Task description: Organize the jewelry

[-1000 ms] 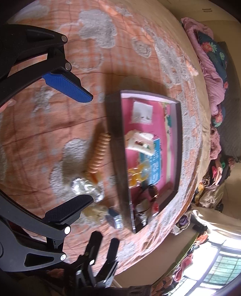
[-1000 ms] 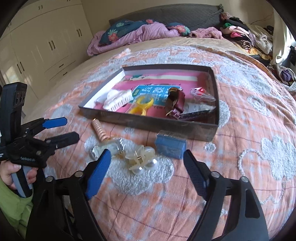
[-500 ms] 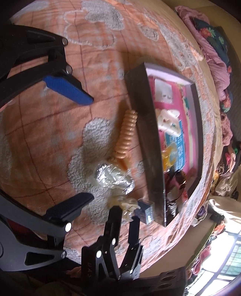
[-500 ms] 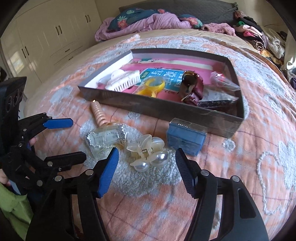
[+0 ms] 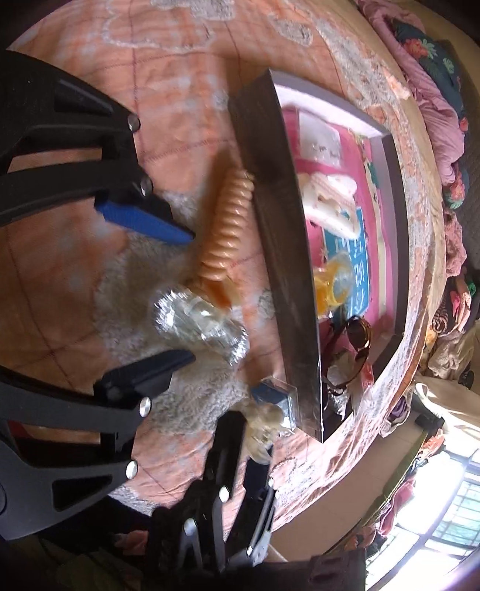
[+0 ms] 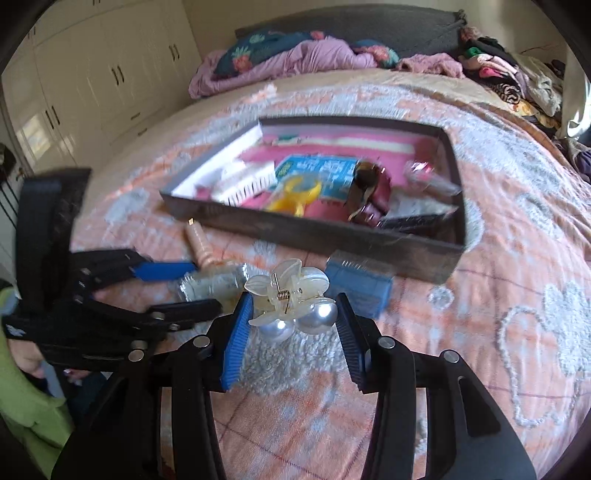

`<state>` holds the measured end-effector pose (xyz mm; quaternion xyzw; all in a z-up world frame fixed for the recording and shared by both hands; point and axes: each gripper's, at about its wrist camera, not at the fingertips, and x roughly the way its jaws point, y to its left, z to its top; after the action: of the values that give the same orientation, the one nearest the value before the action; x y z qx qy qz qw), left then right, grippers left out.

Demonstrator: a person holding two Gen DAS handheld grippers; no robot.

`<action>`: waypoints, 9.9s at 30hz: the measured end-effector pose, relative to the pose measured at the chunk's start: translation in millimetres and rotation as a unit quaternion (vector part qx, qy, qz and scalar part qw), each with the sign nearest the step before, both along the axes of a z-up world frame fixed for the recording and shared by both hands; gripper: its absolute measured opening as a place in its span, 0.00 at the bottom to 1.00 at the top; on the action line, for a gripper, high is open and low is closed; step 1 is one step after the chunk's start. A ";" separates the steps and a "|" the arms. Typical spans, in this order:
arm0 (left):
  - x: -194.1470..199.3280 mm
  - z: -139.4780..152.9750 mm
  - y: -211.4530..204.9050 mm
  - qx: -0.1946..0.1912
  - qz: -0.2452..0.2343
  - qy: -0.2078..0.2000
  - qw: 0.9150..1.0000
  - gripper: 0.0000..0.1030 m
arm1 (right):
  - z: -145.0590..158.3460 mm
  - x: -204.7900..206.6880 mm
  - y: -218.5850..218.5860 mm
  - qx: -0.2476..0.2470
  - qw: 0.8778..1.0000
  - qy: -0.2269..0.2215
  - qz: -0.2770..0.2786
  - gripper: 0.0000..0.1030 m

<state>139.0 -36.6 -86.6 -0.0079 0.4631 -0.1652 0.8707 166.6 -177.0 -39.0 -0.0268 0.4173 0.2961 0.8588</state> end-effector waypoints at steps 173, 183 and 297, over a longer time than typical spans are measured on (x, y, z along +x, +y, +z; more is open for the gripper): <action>37.3 -7.4 24.9 0.027 0.074 -0.012 0.997 0.90 | -25.0 37.9 -17.2 0.027 0.994 0.038 -0.099 0.46; 18.0 10.8 17.7 0.021 0.044 -0.043 0.998 0.25 | 5.8 13.6 -15.1 0.050 0.996 0.005 -0.075 0.46; 34.0 89.5 82.4 0.002 0.174 -0.116 0.978 0.91 | 66.2 22.8 9.0 0.044 0.991 -0.102 -0.078 0.95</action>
<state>173.0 45.8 2.9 -0.0672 0.3513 -0.0104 0.9338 189.4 -168.0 27.2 0.0134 0.3148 0.2420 0.9177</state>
